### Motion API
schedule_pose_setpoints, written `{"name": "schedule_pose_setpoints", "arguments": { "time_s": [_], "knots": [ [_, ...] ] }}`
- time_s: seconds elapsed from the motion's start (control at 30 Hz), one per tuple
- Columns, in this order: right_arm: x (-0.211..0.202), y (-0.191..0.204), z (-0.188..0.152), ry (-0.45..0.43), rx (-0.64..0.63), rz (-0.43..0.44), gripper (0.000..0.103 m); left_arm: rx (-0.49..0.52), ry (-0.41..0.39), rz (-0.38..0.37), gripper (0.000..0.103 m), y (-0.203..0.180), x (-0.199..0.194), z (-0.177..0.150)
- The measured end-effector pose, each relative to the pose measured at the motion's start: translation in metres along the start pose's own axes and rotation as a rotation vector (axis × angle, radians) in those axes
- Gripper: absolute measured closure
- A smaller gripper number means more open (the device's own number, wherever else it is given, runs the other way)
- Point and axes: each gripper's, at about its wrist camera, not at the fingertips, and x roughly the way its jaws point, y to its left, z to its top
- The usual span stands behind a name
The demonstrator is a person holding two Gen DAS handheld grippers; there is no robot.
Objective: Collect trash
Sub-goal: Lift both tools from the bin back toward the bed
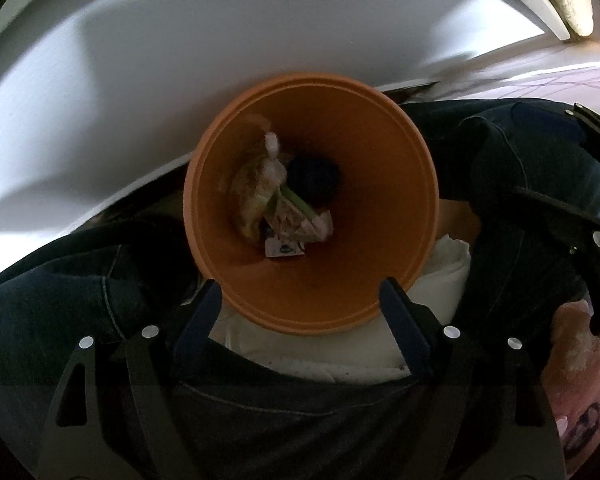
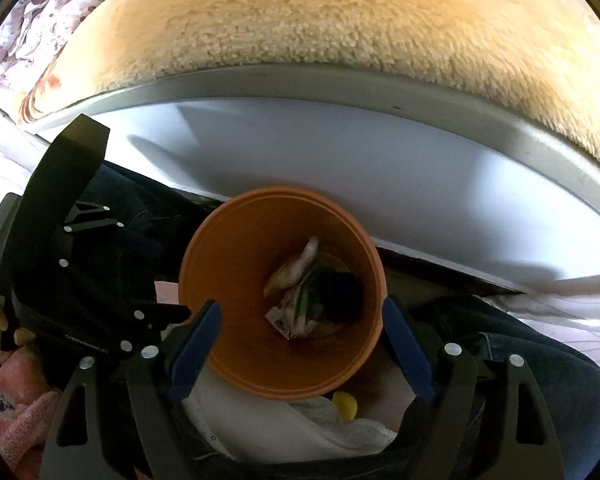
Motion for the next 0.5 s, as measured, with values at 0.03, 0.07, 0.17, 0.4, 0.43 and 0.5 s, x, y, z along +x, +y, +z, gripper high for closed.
{"name": "schedule_pose_setpoints", "arguments": {
  "time_s": [0.03,0.07,0.17,0.4,0.43,0.5],
  "knots": [
    [0.000,-0.001,0.000,0.000,0.002,-0.001,0.022,0.001,0.002,-0.001,0.023,0.003,0.002,0.004],
    [0.000,0.000,0.000,-0.001,0.002,-0.003,0.022,0.001,0.002,0.000,0.023,0.004,0.001,0.005],
    [-0.001,0.000,0.004,-0.001,0.002,-0.006,0.022,0.000,-0.002,0.005,0.023,0.006,0.001,0.006],
    [-0.011,0.000,0.005,-0.019,0.002,-0.014,0.022,0.010,-0.020,0.016,0.023,-0.001,-0.003,0.003],
    [-0.012,0.000,0.005,-0.021,0.001,-0.015,0.022,0.010,-0.019,0.013,0.023,0.000,-0.003,0.003],
    [-0.013,0.002,0.005,-0.027,0.000,-0.018,0.022,0.011,-0.029,0.012,0.023,-0.001,-0.006,0.002]
  ]
}}
